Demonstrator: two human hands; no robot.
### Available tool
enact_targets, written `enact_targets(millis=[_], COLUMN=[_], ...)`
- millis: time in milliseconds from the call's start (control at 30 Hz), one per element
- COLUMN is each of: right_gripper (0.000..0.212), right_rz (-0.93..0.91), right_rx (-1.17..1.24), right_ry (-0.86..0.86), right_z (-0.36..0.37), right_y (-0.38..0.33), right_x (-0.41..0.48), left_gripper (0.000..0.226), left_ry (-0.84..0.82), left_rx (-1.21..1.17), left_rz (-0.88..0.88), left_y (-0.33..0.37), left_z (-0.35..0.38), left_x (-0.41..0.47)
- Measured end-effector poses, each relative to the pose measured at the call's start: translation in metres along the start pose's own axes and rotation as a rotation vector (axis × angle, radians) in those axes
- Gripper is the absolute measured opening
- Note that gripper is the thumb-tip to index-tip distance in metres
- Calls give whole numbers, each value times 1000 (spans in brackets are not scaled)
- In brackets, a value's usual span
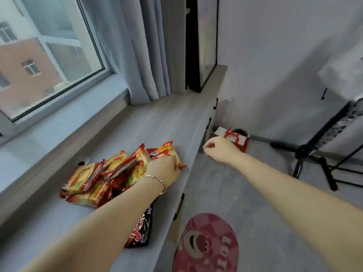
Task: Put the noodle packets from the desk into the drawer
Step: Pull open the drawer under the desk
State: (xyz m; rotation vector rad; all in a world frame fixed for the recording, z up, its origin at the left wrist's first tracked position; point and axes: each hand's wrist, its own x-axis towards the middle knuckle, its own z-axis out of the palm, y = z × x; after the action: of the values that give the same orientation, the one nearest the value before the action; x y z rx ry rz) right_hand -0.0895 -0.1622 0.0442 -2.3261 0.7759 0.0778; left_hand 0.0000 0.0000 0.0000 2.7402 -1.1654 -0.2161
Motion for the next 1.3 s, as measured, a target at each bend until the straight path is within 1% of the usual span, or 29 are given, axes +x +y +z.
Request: enact_targets(millis=[33,167,233,267,333,400,433,567,700,733,833,900,967,1100,1167,1300], right_gripper=[25,25,25,25,24,25,26,36,37,36,16,16,17,14,13,12], right_rz=[25,84,110,122,157,201,231,378,745,806,888,886,843,785,790,838], right_rx=[13,8,28,48,89,122,151,311,768,823,962,1045,1099,1021,972,963], right_ry=[-18,-98,-130,-147,-177,-222,-243,-312,-376,-401,-469,-428,-400,-415,-390,-309], right_z=[9,55,81,93,118,145,159,204,236,241,251,256,258,259,255,235], right_y=[7,41,57,63,78,90,95,101,87,84,79,81,83,92,106,152], right_x=[0,-3,-3,-3,0,4,7,25,49,54,59,56,51,50,44,21], left_gripper=[20,32,42,47,58,63,64,58,53,53,52,53,54,52,52,52], left_ry=[-73,-241,-234,-206,-202,-208,-186,17,163,187,207,212,213,190,179,146], left_rx=[51,161,258,304,362,394,379,271,176,157,142,148,151,165,164,195], left_rz=[3,80,127,149,189,223,234,282,243,235,208,196,186,171,156,104], left_y=[1,-2,-9,-14,-22,-30,-34,-37,-38,-38,-38,-38,-36,-33,-32,-25], left_z=[11,67,86,97,110,122,127,137,147,150,154,154,154,152,152,150], left_x=[-6,-17,-15,-16,-20,-24,-27,-33,-34,-34,-35,-36,-37,-38,-38,-40])
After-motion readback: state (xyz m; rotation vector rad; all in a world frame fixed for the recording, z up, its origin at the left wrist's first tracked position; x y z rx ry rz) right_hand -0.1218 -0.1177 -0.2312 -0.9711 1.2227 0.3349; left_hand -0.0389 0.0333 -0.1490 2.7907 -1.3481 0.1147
